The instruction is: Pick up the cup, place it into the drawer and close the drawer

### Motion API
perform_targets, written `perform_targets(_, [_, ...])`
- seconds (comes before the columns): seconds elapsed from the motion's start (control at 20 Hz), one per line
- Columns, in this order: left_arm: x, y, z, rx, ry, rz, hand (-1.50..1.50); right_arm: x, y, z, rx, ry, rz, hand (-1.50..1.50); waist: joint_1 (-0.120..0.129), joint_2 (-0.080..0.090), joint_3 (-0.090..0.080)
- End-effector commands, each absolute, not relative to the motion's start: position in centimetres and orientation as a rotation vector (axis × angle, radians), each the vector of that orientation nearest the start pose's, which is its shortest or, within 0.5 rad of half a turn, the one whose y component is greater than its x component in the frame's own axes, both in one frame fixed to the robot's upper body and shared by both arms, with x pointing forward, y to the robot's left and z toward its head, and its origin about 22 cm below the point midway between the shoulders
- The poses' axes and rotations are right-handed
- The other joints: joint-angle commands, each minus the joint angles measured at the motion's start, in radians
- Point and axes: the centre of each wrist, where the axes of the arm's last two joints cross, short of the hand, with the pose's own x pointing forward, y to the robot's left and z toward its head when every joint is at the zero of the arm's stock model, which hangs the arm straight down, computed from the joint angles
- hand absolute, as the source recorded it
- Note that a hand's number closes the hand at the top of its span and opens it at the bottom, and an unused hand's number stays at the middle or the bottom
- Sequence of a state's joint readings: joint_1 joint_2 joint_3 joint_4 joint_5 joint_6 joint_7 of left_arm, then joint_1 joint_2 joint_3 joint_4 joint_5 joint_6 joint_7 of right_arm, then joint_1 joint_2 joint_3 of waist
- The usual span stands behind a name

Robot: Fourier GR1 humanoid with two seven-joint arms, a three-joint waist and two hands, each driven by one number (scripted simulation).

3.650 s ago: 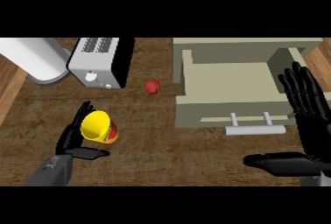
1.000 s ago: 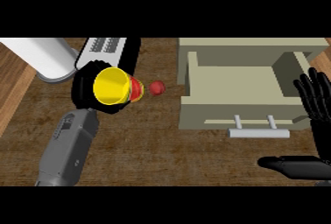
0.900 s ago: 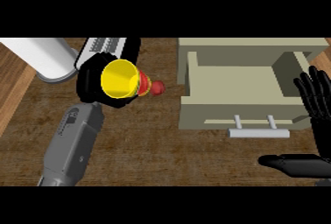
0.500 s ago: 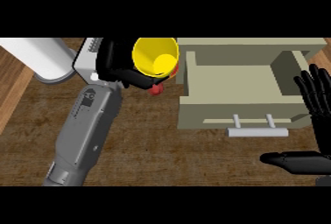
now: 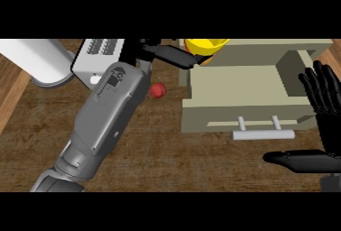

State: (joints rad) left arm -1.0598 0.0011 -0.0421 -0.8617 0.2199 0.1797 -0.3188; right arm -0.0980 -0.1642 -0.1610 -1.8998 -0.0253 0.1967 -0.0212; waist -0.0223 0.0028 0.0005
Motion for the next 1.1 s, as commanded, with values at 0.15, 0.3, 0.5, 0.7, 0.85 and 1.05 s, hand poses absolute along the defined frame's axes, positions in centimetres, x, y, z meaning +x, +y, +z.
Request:
perform_targets(0.15, [43.0,4.4,16.0,-0.267,-1.985,-0.139,1.5,23.9,-29.4,10.7,-0.071,-2.005,0.239,-1.5,-0.011,0.002,0.0])
perform_targets(0.3, [42.9,3.2,16.8,-0.269,-1.936,-0.161,1.5,25.3,-28.8,10.2,-0.08,-2.019,0.238,-1.5,-0.007,0.003,0.0])
perform_targets(0.5, [43.7,3.5,14.7,-0.215,-1.94,-0.202,1.5,25.2,-30.0,11.1,-0.056,-2.014,0.233,-1.5,-0.023,0.008,0.0])
perform_targets(0.7, [43.5,2.8,14.2,-0.202,-1.918,-0.218,1.5,23.4,-27.6,10.4,-0.049,-2.006,0.25,-1.5,-0.034,0.008,0.0])
perform_targets(0.85, [42.9,2.1,13.6,-0.137,-1.899,-0.252,1.5,25.1,-28.6,10.5,-0.055,-2.024,0.259,-1.5,-0.046,0.011,0.001])
perform_targets(1.05, [42.3,1.6,12.2,-0.068,-1.861,-0.35,1.5,24.8,-27.5,10.9,-0.062,-2.002,0.266,-1.5,-0.049,0.01,0.001])
